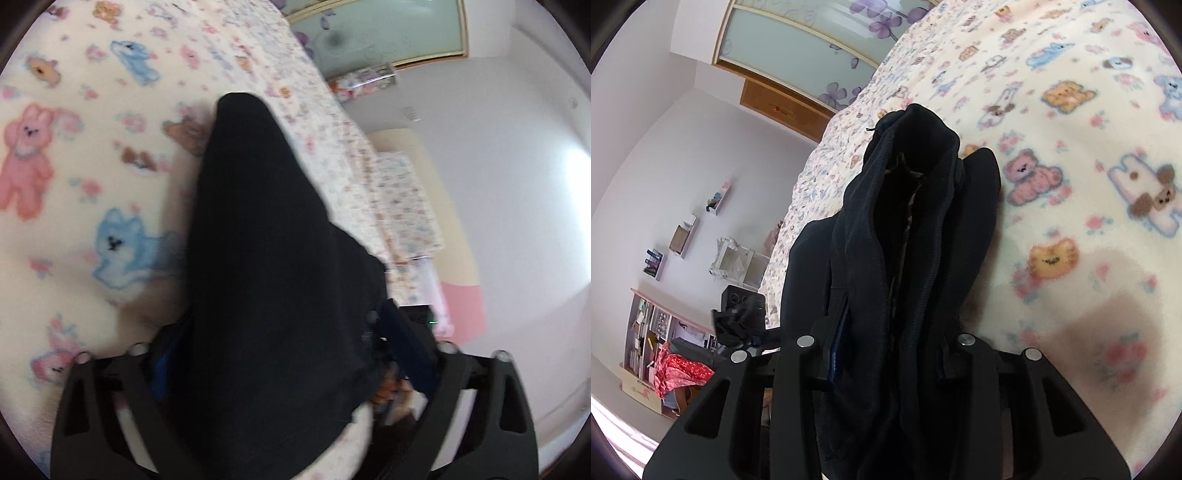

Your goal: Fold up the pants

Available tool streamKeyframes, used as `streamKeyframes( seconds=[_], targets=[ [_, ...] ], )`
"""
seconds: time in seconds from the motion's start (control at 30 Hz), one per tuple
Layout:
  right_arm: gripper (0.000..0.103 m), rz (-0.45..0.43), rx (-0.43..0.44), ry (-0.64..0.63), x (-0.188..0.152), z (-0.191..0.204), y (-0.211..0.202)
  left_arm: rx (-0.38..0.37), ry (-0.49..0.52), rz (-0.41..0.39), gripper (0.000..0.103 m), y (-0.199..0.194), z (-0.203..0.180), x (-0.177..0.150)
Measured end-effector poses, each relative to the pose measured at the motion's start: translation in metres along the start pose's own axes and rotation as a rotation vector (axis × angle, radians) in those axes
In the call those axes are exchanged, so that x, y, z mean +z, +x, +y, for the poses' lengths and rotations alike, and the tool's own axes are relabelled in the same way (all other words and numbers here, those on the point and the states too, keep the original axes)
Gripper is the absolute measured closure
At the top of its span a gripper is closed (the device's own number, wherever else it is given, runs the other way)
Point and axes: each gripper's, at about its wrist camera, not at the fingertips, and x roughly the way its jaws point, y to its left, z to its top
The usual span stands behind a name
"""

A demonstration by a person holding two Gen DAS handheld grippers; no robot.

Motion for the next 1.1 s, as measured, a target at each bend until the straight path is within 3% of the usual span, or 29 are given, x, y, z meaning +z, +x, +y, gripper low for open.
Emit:
streamKeyframes(
  seconds=[0.07, 0.17, 0.3, 0.5, 0.67, 0.83, 1.1],
  targets=[
    [0.064, 0.005, 0.001, 0.014, 0.000, -0.002, 0.000, 0.064, 0.028, 0.007, 0.026, 0.004, -0.004, -0.002],
    [0.063, 0.011, 0.008, 0.032, 0.000, -0.007, 0.001, 0.083, 0.027, 0.001, 0.031, 0.004, -0.006, -0.002],
    [0.063, 0.003, 0.008, 0.022, -0.002, -0.003, 0.000, 0.081, -0.020, -0.019, 0.058, -0.001, 0.002, -0.002],
    [0.068, -0.030, 0.002, -0.019, -0.003, 0.007, -0.003, 0.074, -0.007, -0.070, 0.088, -0.003, -0.006, -0.004],
    [0.070, -0.060, 0.026, -0.007, -0.001, 0.015, -0.007, 0.125, 0.077, -0.117, 0.090, -0.011, -0.031, -0.009],
    [0.070, -0.088, 0.069, -0.019, 0.001, 0.034, -0.010, 0.111, 0.131, -0.165, 0.090, -0.021, -0.054, -0.017],
    [0.071, -0.146, 0.131, -0.013, 0.020, 0.048, 0.000, 0.236, 0.292, -0.314, 0.090, -0.030, -0.093, -0.021]
  ],
)
